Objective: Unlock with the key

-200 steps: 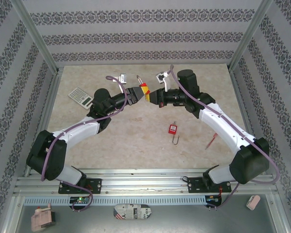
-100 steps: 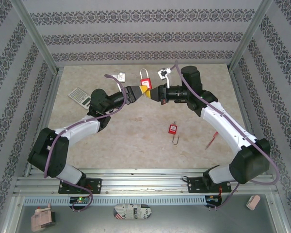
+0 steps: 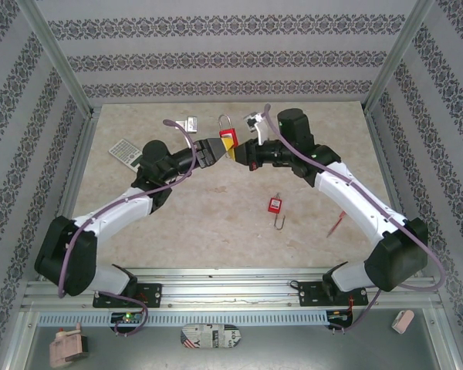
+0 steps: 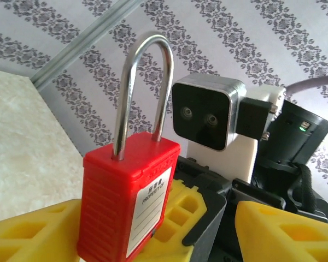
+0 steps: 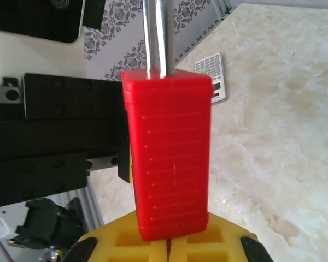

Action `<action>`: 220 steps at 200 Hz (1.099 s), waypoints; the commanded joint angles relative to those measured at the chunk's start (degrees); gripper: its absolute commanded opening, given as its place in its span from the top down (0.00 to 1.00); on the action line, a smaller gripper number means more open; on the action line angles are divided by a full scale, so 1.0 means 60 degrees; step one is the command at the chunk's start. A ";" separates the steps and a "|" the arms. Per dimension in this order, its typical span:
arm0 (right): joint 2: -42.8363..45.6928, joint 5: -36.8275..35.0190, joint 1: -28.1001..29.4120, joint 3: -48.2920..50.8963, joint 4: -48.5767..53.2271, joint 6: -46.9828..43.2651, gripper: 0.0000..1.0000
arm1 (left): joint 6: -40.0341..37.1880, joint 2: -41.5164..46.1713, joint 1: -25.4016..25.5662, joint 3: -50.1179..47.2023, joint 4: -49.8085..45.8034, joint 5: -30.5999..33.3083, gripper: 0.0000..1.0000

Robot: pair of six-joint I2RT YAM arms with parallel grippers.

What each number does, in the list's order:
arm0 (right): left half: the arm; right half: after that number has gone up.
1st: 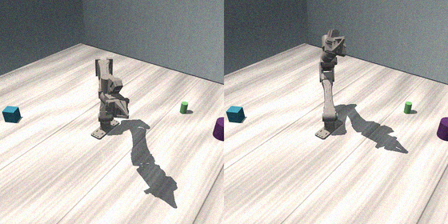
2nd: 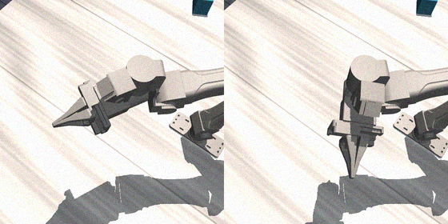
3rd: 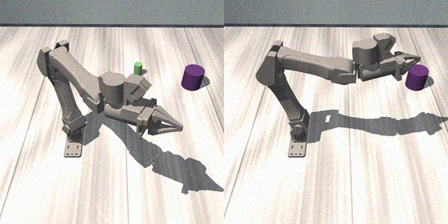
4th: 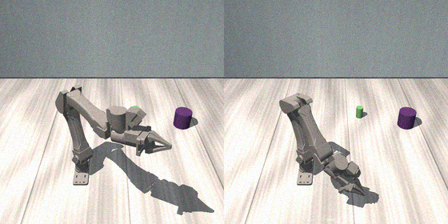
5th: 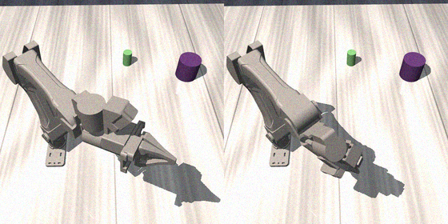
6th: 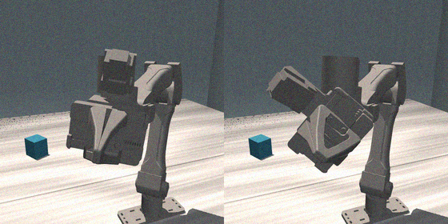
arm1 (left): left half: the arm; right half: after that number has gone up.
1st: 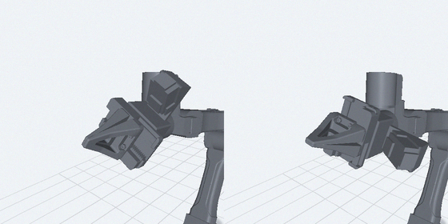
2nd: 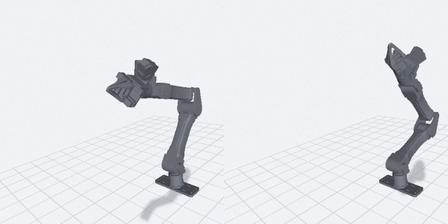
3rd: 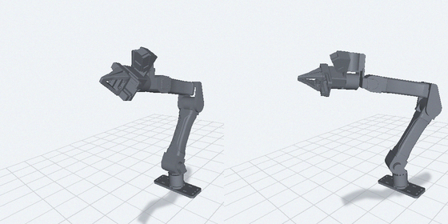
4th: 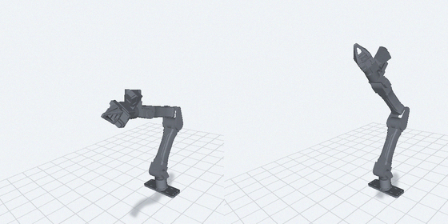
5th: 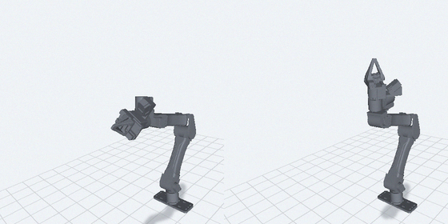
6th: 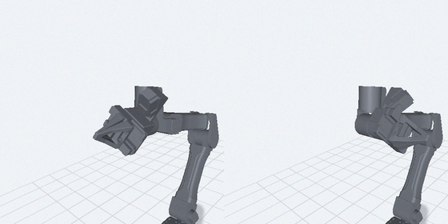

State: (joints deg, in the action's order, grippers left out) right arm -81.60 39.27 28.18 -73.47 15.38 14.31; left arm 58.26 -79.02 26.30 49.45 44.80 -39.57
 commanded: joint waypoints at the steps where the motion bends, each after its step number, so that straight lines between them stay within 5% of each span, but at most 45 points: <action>1: -0.0041 -0.1345 0.0139 -0.0292 0.0851 -0.0875 1.00 | -0.0641 0.0794 0.0103 0.0313 -0.1379 0.0620 0.27; 46: -0.0251 -0.3141 0.0852 -0.0910 0.1936 -0.1903 1.00 | -0.0336 0.0856 0.0106 0.0826 -0.3938 0.1537 0.26; 144: -0.0694 -0.4803 0.1896 -0.1579 0.2636 -0.2782 1.00 | 0.0822 0.0439 0.0203 0.0901 -0.4978 0.2056 0.31; 174: -0.0856 -0.4767 0.2041 -0.1780 0.2828 -0.2876 1.00 | 0.1089 0.0196 0.0247 0.0809 -0.4796 0.2145 0.45; 220: -0.0965 -0.4297 0.2056 -0.1949 0.2857 -0.2705 1.00 | 0.1314 -0.0030 0.0332 0.0582 -0.4223 0.2079 0.79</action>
State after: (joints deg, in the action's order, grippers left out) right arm -87.31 10.72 39.57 -82.13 34.28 -1.72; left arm 64.77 -78.13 27.40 53.25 17.10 -27.57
